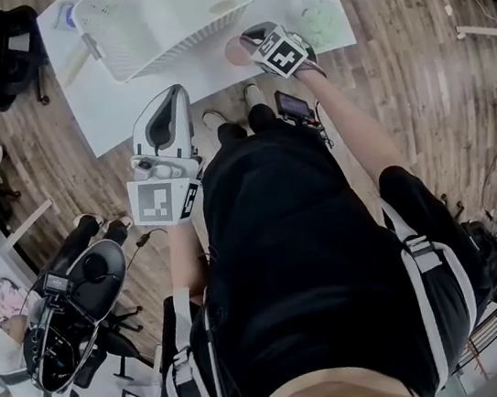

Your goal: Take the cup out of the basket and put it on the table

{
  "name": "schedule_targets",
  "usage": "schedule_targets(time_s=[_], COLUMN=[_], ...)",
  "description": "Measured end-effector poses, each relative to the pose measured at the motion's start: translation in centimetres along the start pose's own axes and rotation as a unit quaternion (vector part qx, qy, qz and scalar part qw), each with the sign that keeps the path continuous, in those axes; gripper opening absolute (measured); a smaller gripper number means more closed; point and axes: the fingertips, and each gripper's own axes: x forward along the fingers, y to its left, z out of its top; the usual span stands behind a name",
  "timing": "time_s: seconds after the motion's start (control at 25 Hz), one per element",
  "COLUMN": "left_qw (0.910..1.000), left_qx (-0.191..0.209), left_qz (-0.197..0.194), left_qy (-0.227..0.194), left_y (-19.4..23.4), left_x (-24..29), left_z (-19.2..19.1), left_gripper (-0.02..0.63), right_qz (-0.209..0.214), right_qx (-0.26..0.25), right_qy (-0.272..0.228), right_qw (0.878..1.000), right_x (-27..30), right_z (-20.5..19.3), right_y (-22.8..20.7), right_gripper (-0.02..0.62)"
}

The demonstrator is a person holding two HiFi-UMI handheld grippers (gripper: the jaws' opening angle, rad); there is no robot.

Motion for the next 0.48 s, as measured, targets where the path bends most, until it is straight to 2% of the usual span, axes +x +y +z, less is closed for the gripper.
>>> schedule_targets(time_s=[0.24,0.48], left_qw=[1.0,1.0], left_qx=[0.001,0.0], left_qz=[-0.004,-0.004], left_qy=[0.001,0.001], left_y=[-0.3,-0.3], left_x=[0.4,0.4], left_z=[-0.3,-0.3], left_gripper=[0.02,0.02], right_qz=[0.009,0.014], right_qx=[0.01,0.004], right_qy=[0.002,-0.017], right_qw=[1.0,1.0], right_x=[0.3,-0.2], right_z=[-0.7,0.4], right_y=[0.0,0.1], right_gripper=[0.035,0.037])
